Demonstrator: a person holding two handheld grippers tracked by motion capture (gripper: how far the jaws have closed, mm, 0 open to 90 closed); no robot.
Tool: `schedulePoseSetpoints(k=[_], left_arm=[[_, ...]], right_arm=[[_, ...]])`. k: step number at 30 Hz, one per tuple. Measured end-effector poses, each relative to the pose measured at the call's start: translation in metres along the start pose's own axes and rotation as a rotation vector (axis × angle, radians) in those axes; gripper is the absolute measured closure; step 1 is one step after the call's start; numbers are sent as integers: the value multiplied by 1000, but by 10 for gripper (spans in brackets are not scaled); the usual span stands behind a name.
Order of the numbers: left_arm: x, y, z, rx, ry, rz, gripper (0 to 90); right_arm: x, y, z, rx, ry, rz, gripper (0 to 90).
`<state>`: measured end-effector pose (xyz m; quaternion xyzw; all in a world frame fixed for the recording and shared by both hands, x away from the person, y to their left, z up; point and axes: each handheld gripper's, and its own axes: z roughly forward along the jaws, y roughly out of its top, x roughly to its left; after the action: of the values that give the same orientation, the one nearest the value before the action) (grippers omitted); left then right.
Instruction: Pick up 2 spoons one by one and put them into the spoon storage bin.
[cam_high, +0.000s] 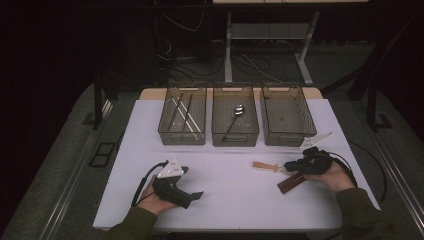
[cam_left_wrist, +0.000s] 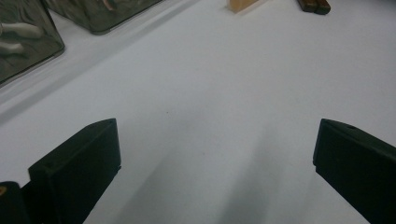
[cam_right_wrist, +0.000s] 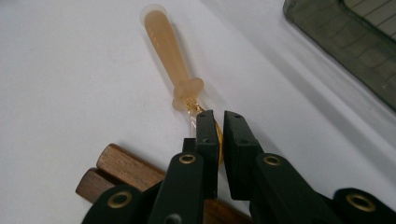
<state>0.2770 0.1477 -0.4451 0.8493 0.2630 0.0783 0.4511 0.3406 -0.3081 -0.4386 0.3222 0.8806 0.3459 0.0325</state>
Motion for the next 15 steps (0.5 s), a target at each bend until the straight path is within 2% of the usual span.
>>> schedulePoseSetpoints(k=[3, 15], left_arm=[[0, 0, 0, 0, 0, 1, 0], [0, 0, 0, -2, 0, 1, 0]], right_arm=[[1, 2, -1, -14, -16, -1, 858], [5, 9, -10, -83, -28, 1, 862]])
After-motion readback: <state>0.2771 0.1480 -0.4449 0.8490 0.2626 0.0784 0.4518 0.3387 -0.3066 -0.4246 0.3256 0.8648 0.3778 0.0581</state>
